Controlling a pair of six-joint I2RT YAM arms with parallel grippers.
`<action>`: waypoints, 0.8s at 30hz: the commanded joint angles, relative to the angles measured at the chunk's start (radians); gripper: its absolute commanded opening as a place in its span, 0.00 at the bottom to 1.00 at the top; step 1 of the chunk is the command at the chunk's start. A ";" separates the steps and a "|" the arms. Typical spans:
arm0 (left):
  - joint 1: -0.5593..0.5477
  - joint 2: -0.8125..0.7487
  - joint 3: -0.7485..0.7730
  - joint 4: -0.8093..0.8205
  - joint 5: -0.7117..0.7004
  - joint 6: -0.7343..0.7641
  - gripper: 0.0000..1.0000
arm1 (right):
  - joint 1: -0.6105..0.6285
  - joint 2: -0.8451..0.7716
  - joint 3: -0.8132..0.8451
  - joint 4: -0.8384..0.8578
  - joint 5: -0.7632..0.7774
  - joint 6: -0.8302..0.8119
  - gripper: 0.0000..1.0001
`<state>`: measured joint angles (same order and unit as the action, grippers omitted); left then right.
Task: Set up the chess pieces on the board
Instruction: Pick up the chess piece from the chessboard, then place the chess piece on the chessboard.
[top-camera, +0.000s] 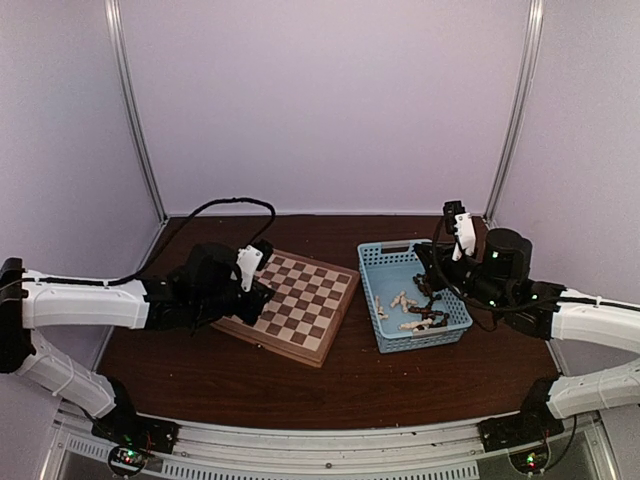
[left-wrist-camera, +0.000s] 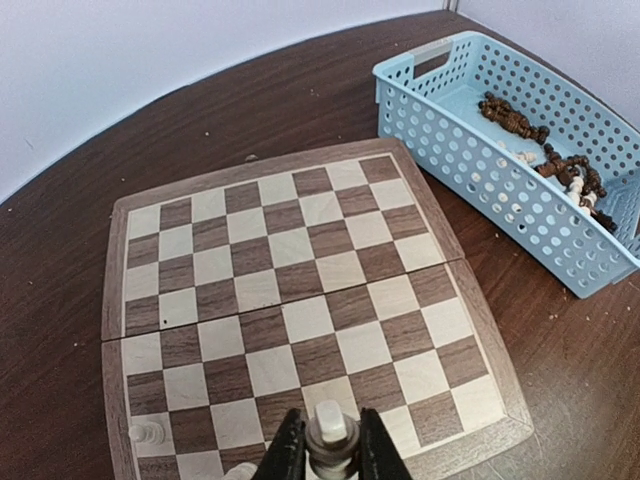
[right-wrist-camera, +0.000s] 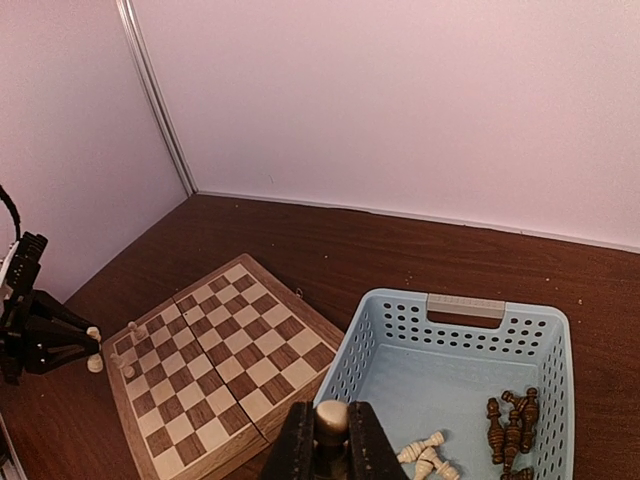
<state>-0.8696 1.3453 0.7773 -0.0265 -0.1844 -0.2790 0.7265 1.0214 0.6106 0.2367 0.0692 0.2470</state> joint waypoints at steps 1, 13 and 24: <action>-0.013 -0.006 -0.071 0.312 -0.086 -0.012 0.00 | -0.004 0.000 0.020 0.018 -0.016 0.020 0.04; -0.020 0.079 -0.225 0.583 -0.007 0.065 0.00 | -0.005 -0.003 0.008 0.022 -0.016 0.033 0.03; -0.019 0.166 -0.304 0.707 0.078 0.051 0.00 | -0.005 0.003 -0.002 0.045 -0.016 0.041 0.03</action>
<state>-0.8848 1.4818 0.5289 0.5438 -0.1505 -0.2337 0.7265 1.0214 0.6106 0.2584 0.0601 0.2798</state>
